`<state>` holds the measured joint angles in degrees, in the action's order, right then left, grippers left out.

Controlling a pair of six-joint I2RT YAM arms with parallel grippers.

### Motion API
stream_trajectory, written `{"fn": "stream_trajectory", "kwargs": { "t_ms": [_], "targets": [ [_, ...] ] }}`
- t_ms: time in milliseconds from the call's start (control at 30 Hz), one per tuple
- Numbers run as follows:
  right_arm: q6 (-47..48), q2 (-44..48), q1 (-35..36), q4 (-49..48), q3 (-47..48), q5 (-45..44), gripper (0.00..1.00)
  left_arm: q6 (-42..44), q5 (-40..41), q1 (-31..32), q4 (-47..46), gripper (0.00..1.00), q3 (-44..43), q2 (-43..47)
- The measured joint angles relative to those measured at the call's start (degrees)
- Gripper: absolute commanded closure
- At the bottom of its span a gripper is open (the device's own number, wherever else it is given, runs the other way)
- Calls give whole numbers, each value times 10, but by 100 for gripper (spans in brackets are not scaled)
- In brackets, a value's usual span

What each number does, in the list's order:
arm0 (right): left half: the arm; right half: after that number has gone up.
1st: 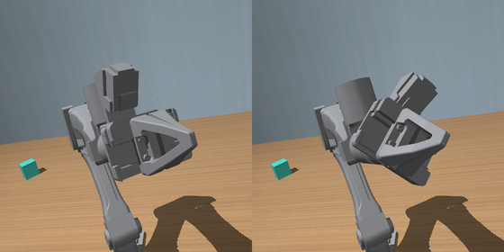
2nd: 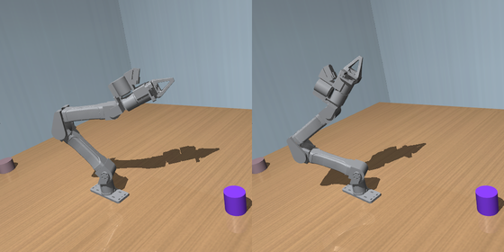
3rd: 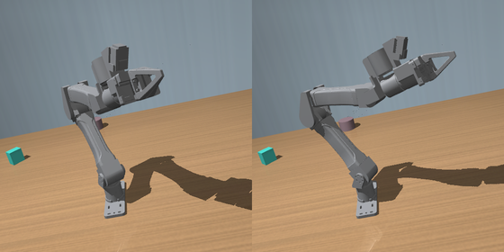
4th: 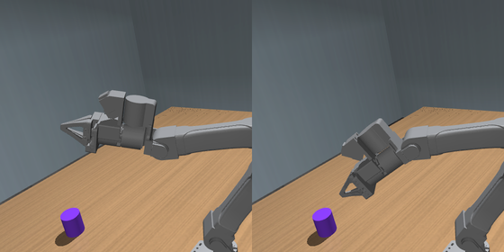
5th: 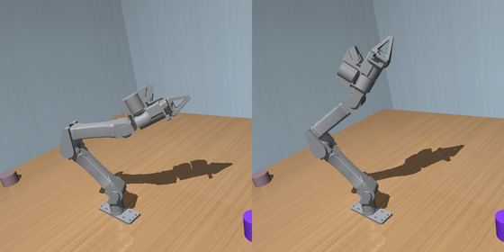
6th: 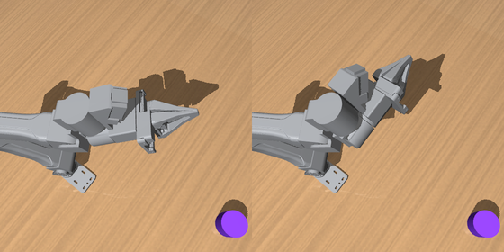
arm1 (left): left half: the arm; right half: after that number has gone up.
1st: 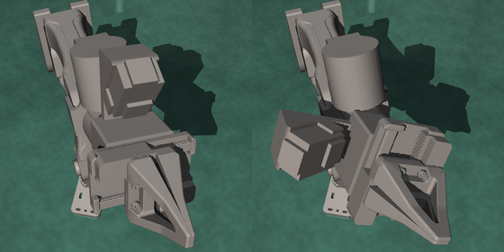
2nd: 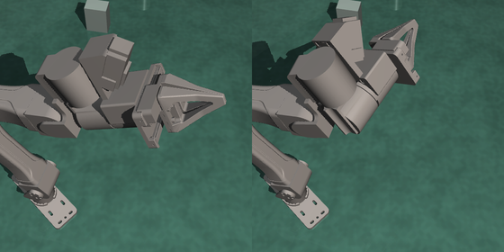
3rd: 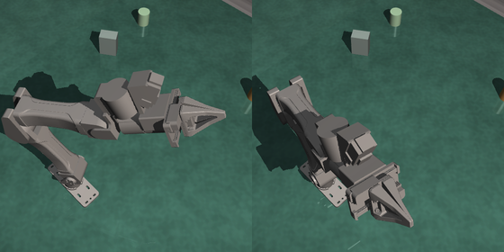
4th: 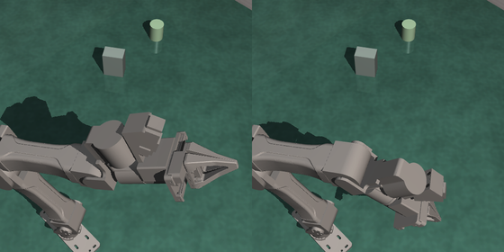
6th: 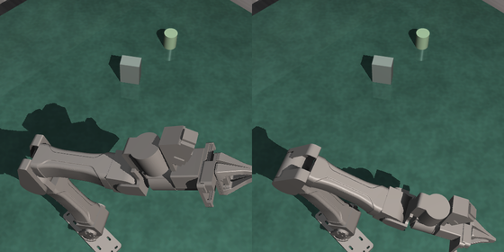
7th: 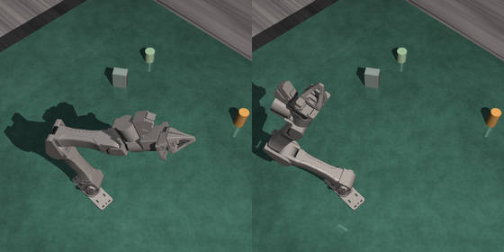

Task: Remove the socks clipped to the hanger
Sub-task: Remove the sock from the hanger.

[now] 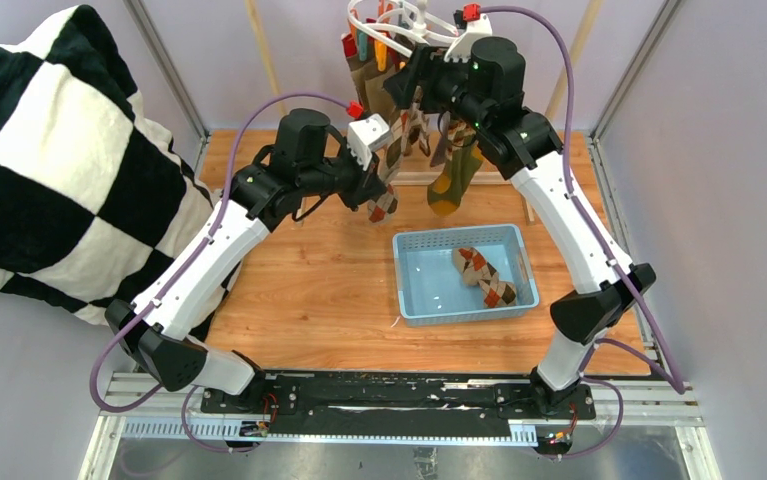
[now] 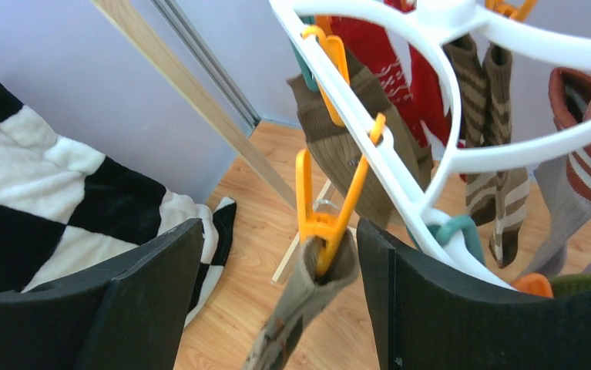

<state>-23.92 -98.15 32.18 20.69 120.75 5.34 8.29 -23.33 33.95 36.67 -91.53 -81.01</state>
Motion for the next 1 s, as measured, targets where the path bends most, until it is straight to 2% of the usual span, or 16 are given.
{"fn": "stream_trajectory", "kwargs": {
  "t_ms": [233, 567, 1000],
  "targets": [
    [0, -25, 1, -2, 36, -18, 37, 5, 5, 8, 0, 100, -2, 0],
    [20, -29, 7, -12, 33, -58, 44, 9, 16, 10, 1, 100, -11, -3],
    [25, -29, 9, -22, 33, -74, 86, 12, 21, 10, 6, 100, -14, -3]
  ]
}}
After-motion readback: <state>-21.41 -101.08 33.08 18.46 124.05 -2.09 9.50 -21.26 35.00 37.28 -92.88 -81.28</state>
